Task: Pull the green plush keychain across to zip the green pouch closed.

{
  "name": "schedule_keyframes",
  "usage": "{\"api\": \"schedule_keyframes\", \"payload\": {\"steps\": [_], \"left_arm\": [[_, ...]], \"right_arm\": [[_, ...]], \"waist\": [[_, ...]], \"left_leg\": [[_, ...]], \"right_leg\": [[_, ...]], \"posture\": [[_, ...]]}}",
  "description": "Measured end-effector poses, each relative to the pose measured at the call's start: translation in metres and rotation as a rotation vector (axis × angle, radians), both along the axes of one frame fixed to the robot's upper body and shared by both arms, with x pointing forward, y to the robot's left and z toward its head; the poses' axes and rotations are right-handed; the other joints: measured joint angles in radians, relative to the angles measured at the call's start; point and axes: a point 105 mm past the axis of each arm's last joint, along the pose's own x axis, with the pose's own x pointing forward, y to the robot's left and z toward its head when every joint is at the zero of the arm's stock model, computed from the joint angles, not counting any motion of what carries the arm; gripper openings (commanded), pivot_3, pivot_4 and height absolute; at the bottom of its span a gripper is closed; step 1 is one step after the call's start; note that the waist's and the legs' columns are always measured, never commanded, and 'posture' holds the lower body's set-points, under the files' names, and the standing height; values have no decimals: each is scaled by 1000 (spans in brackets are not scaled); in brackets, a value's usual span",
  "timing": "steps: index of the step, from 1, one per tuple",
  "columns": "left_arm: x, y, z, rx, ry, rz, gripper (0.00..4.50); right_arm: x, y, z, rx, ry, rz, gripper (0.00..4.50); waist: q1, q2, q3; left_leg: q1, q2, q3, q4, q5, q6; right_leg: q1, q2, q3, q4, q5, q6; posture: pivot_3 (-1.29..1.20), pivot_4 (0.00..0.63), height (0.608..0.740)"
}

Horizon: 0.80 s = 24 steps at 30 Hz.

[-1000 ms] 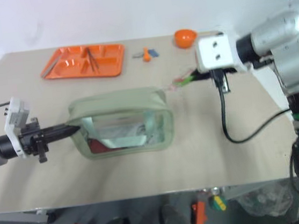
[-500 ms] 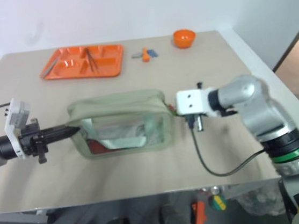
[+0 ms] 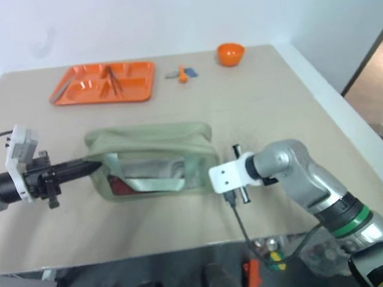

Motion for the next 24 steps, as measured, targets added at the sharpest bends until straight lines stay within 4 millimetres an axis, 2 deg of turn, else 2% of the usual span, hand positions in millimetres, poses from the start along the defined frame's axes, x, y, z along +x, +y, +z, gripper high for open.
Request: {"api": "schedule_keyframes", "payload": {"steps": [2,7,10,15,16,18,19,21,24], "left_arm": [[0,0,0,0,-1,0,0],[0,0,0,0,-2,0,0],[0,0,1,0,-2,0,0],[2,1,1,-1,-2,11,0],[3,1,0,-5,-2,16,0],[3,1,0,-9,-2,20,0],[3,1,0,-10,-2,22,0],[4,0,-1,-12,-1,22,0],[4,1,-2,-8,-1,28,0]], "right_arm": [[2,2,-1,14,2,-8,52],[3,1,2,46,25,-34,52],[1,-1,9,112,108,-62,52],[2,-8,39,263,194,-113,52],[2,-11,55,335,224,-132,52],[1,-15,74,390,224,-134,52],[-1,-18,86,419,216,-133,341],[-5,-21,96,442,214,-126,972],[-12,-26,94,441,260,-129,2015]], "waist": [[-3,0,0],[-3,0,0],[-3,3,2],[4,5,3],[6,6,4],[10,8,5],[12,8,5],[12,8,5],[12,8,5]], "left_leg": [[5,0,0,0,1,0],[5,-1,-1,-2,5,-5],[2,-3,-1,-4,4,-6],[-13,-4,-2,-4,3,-7],[-18,-4,-2,-4,3,-7],[-18,-4,-3,-3,2,-5],[-18,-5,-3,-4,2,-5],[-18,-5,-4,-3,1,-4],[-18,-5,-4,-3,1,-3]], "right_leg": [[5,0,1,0,-1,-1],[4,0,1,0,-1,-1],[2,0,1,0,0,0],[-11,0,2,0,2,6],[-15,0,1,-1,2,6],[-15,-1,1,-1,1,7],[-14,-1,0,-1,0,7],[-14,-1,-1,-2,0,7],[-14,-1,0,-2,0,7]], "posture": [[0,150,740],[0,150,740],[0,150,740],[0,150,740],[0,150,740],[0,150,740],[0,150,740],[0,150,740],[0,150,740]]}}
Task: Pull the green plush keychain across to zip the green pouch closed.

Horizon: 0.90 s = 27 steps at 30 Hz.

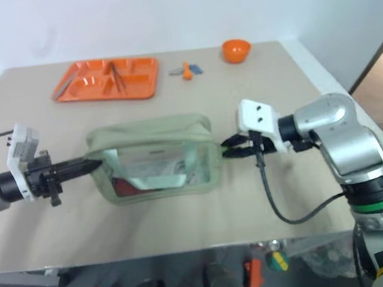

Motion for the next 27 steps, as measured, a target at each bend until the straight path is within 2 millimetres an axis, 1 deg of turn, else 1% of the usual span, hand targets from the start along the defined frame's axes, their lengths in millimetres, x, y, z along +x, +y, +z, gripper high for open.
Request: {"api": "schedule_keyframes", "payload": {"steps": [2,3,7,9,11,14,16,18,21,23,25,27], "left_arm": [[1,0,0,0,-3,9,759],[3,1,0,-9,-4,17,988],[12,2,10,-47,-13,35,2425],[12,2,11,-53,-9,33,3061],[11,5,8,-33,-2,47,3704],[5,16,0,-7,27,74,3704],[0,24,-1,-4,32,90,3704],[-5,35,-1,0,36,120,3704],[-14,57,-6,-16,55,205,3704],[-21,69,-10,-32,73,258,3704],[-25,79,-15,-52,82,310,3704],[-31,88,-26,-81,111,359,3704]], "right_arm": [[-2,0,-2,14,31,3,2679],[-3,0,-3,18,38,2,2975],[-1,1,-2,33,30,-21,4392],[-1,0,-2,41,39,-24,4410],[-2,-2,0,44,47,-28,4410],[0,-13,9,56,30,-64,4410],[2,-24,16,64,16,-100,4410],[2,-35,19,66,11,-135,4410],[0,-62,12,69,44,-232,4410],[-2,-73,9,108,65,-287,4410],[-6,-80,11,165,81,-328,4410],[-12,-87,12,231,96,-378,4410]], "waist": [[-1,0,0],[-1,0,0],[-1,0,0],[-1,0,0],[-2,0,0],[-1,1,1],[-1,1,1],[-1,1,1],[-1,1,1],[-1,1,1],[-1,1,1],[-1,2,1]], "left_leg": [[1,0,1,0,0,0],[1,0,1,1,0,0],[1,0,0,2,0,0],[1,0,2,2,0,0],[1,0,2,2,0,0],[0,0,2,1,-1,1],[0,0,1,1,-1,1],[0,0,1,1,-1,1],[0,0,2,1,-1,1],[1,1,2,1,-1,2],[1,1,2,1,-1,2],[2,1,2,1,-1,1]], "right_leg": [[0,0,0,0,0,0],[1,0,0,1,1,1],[1,1,0,1,2,1],[1,1,0,1,2,1],[0,1,0,0,2,1],[0,0,0,0,1,1],[0,-1,0,0,0,1],[0,-1,0,0,0,1],[0,-1,0,0,0,0],[0,-2,0,0,0,0],[0,-2,1,0,0,0],[1,-2,1,0,0,0]], "posture": [[0,150,740],[0,150,740],[0,150,740],[0,150,740],[0,150,740],[0,150,740],[0,150,740],[0,150,740],[0,150,740],[0,150,740],[0,150,740],[0,150,740]]}}
